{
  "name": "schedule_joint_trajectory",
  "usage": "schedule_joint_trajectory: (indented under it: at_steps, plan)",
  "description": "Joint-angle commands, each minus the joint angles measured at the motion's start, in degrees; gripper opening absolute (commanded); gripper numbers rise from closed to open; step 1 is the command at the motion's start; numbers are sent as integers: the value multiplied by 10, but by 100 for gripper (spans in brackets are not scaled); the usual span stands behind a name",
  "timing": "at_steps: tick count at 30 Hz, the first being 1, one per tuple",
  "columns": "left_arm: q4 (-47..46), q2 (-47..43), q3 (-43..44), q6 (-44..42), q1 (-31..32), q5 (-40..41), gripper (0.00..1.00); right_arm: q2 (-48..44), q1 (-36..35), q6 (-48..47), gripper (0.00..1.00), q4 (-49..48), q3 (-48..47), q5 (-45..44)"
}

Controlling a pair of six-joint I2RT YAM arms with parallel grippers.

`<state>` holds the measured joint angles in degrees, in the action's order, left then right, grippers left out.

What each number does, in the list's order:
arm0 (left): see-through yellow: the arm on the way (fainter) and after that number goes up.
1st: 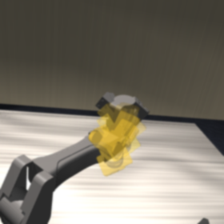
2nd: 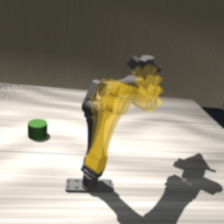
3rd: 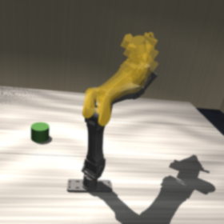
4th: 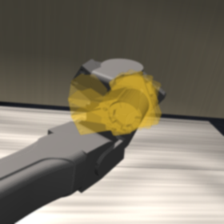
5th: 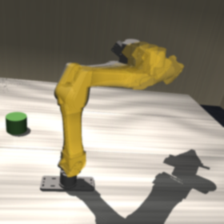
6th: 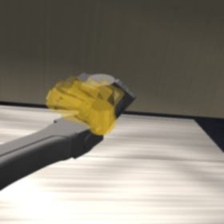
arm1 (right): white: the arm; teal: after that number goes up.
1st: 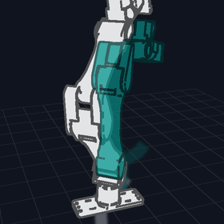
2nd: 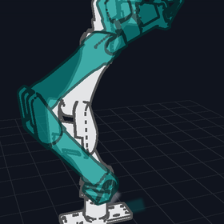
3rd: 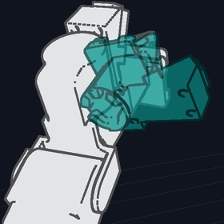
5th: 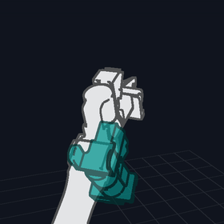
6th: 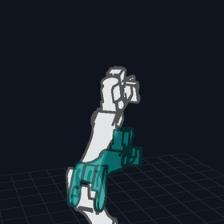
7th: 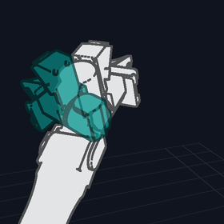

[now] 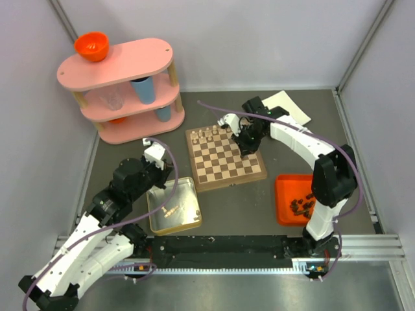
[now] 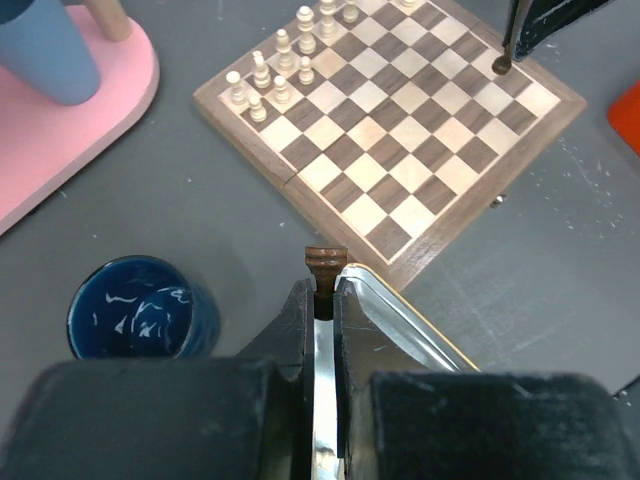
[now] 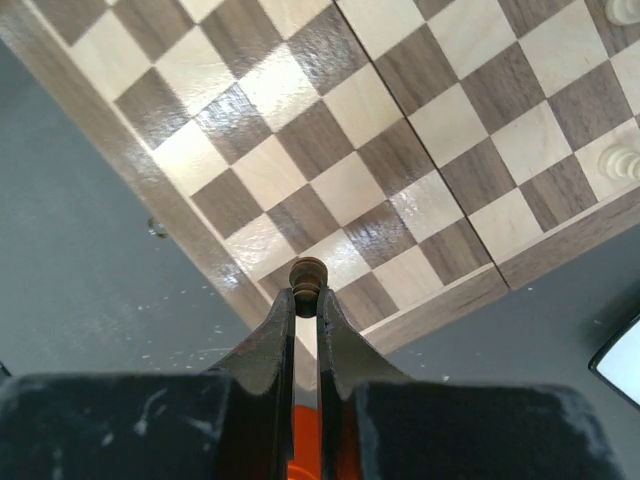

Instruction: Set up the chess pieces on the board

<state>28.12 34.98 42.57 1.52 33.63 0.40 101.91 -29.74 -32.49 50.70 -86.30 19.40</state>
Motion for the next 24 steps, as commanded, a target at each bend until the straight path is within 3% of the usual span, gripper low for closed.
schedule_joint_trajectory:
  at_steps: [1, 24]
  plan:
    - [-77, -11, -13, -11, -2, 52, 1, 30, -5, 12, 0, 10, -40, -46]
    - [-81, 3, -18, -12, -3, 29, 2, 94, -11, 11, 0, 31, -34, -72]
